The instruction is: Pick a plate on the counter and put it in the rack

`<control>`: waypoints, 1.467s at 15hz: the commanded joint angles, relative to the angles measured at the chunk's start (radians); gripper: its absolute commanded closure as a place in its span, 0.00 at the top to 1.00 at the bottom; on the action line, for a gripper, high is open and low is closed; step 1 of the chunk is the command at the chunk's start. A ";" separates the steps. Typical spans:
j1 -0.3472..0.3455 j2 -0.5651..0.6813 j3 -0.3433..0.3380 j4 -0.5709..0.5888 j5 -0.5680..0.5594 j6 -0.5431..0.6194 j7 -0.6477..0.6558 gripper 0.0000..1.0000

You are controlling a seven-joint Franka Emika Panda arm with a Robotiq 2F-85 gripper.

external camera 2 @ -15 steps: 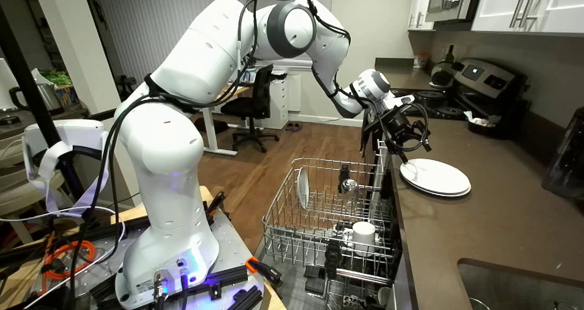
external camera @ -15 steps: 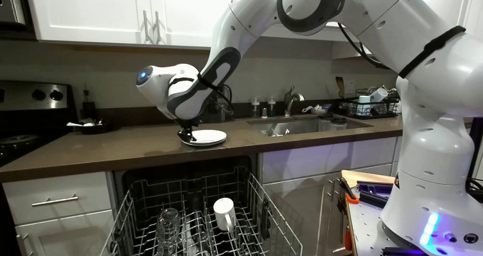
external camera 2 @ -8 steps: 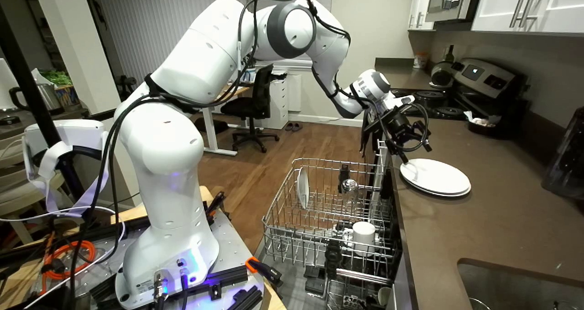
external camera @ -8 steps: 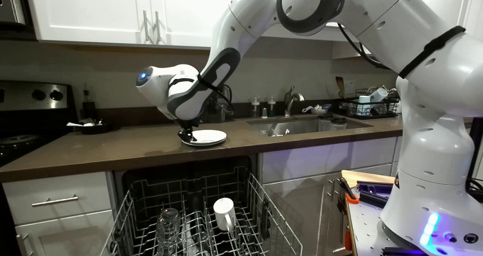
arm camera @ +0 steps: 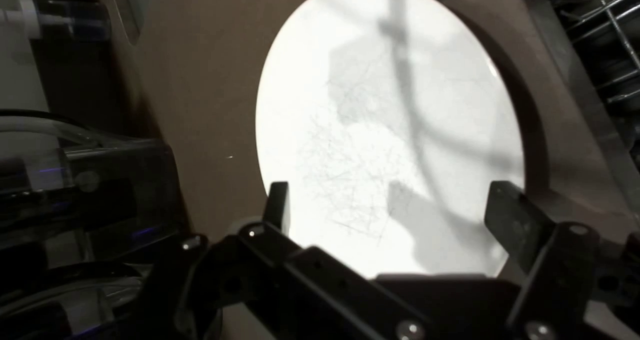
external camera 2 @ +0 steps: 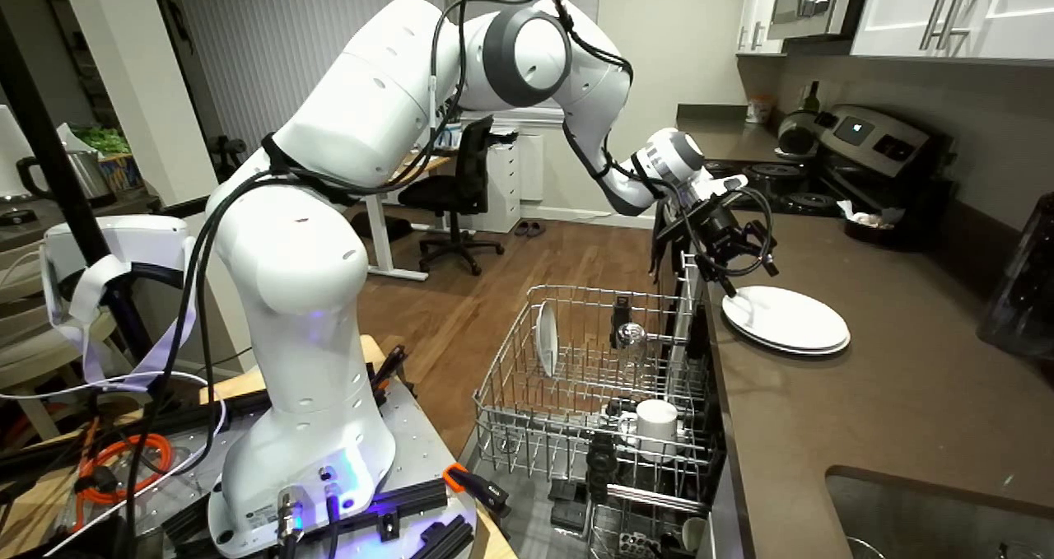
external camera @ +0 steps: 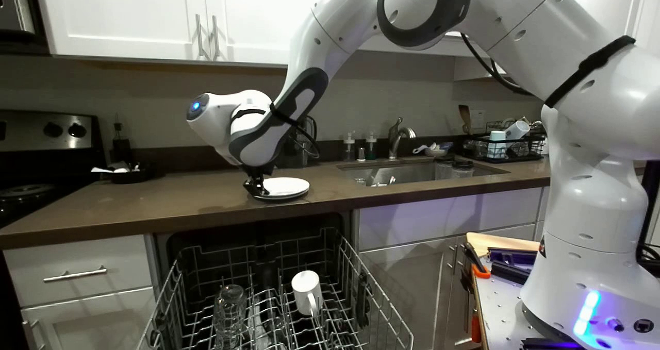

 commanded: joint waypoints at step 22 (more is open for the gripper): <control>0.026 -0.017 -0.026 0.019 -0.018 -0.003 0.023 1.00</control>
